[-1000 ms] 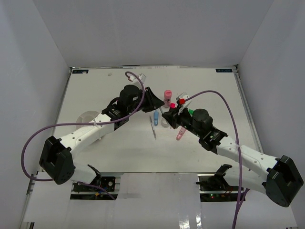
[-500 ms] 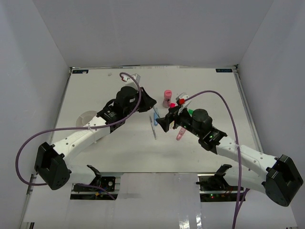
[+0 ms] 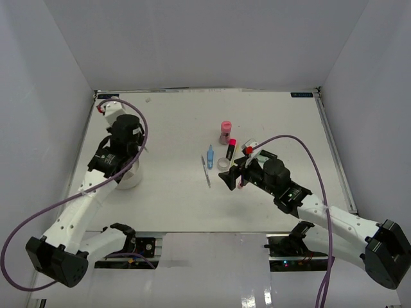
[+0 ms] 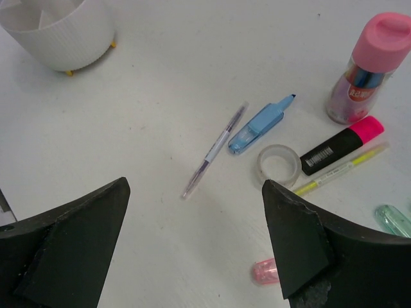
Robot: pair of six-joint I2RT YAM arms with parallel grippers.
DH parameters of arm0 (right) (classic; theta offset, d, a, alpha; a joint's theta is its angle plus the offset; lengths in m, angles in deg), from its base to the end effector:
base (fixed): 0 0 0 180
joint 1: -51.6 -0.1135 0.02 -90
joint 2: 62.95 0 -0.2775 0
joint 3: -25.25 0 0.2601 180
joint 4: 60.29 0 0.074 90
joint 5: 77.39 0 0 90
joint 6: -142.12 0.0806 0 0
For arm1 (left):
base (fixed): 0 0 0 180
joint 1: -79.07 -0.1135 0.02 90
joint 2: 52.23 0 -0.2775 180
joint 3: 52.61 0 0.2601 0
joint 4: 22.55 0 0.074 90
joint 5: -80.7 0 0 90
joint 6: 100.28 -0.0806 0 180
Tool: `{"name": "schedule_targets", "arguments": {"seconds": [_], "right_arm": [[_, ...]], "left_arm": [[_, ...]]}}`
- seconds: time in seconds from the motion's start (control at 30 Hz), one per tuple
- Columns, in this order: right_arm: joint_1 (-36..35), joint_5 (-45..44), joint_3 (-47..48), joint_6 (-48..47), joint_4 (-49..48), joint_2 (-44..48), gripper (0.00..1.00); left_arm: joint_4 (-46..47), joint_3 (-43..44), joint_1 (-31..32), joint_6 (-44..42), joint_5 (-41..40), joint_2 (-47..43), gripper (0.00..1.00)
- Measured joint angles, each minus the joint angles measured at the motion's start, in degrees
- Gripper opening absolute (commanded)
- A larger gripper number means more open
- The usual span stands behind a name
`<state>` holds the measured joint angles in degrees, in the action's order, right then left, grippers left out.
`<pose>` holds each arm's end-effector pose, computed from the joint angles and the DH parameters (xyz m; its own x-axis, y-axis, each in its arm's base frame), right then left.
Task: Sort the stationery into containers
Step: Place the pen in the storage box.
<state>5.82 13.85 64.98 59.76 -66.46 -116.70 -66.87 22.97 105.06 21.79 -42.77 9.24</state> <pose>0.1811 0.1886 0.2532 -0.1917 -0.0064 -0.9814 -0.7123 0.6888 0.1346 0.2548 -0.0748 0.3496 -0.3499 -0.3222 -0.8797 -0.2934 0.9294 -0.2237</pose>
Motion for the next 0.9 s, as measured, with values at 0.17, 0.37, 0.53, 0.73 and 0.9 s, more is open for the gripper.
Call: {"name": "schedule_targets", "arguments": {"seconds": [0.17,0.37,0.53,0.73,0.9], "right_arm": [[0.00,0.02,-2.67,-0.42,0.52,1.60,0.90],[0.00,0.00,-4.04,-0.52,0.59,3.93,0.90],[0.00,0.07,-4.98,-0.52,0.52,5.49,0.90],[0.00,0.35,-5.66,-0.50,0.48,6.69,0.90],[0.00,0.35,-5.66,-0.50,0.46,7.34,0.90]], "left_arm": [[0.33,0.04,-7.39,-6.03,-6.67,-5.62,0.01],[4.39,-0.55,-13.33,-13.53,-8.72,-4.11,0.01],[7.56,-4.52,-19.98,-17.97,-7.23,-2.62,0.01],[10.51,-8.76,-25.59,-20.96,-3.80,-0.33,0.01],[12.92,-11.32,-25.66,-22.23,-2.64,0.26,0.04]]}}
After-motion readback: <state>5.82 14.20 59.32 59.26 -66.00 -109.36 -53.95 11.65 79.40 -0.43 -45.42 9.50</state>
